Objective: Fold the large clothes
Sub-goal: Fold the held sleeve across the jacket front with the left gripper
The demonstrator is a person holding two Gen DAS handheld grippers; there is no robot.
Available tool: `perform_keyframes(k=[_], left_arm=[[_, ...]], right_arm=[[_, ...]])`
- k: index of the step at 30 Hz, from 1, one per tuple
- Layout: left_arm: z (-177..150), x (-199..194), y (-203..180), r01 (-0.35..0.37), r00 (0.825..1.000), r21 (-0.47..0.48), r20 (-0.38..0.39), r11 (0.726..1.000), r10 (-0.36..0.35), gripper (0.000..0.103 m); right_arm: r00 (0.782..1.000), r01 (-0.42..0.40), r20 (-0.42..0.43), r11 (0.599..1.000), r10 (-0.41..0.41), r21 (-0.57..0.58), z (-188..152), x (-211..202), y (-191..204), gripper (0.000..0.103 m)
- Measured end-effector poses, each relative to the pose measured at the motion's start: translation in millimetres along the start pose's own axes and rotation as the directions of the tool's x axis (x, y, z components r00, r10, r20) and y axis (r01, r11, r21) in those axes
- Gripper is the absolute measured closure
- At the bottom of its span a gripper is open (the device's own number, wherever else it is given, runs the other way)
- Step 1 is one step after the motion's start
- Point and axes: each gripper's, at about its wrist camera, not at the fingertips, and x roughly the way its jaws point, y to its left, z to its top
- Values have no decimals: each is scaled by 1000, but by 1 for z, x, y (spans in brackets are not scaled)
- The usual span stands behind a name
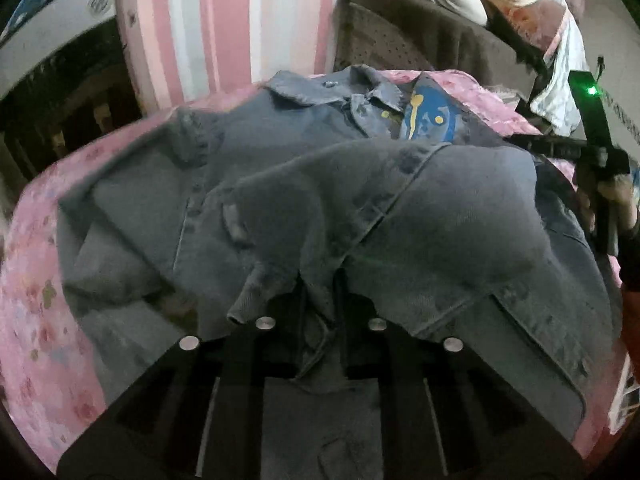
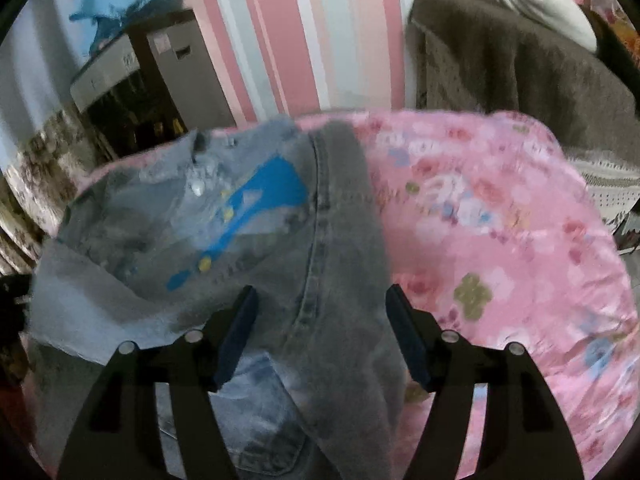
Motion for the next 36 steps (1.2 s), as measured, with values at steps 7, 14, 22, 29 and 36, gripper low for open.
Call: perform_keyframes(k=[7, 14, 22, 29, 36], left_arm=[[45, -80, -16, -201, 953, 238, 271, 950, 134, 100], [26, -38, 3, -194, 980, 320, 100, 927, 170, 100], [3, -26, 26, -125, 990, 173, 82, 977, 112, 100], [31, -34, 31, -116, 981, 160, 171, 980, 88, 100], [69, 66, 83, -114, 986, 181, -100, 977, 133, 81]], right_arm=[[1000, 16, 19, 1000, -16, -20, -18, 1, -1, 34], [997, 72, 21, 993, -70, -94, 62, 12, 12, 28], [984, 169, -23, 960, -178, -225, 77, 79, 36, 89], [971, 14, 236, 996, -34, 87, 82, 9, -31, 91], [998, -37, 56, 950, 21, 310, 76, 71, -83, 88]])
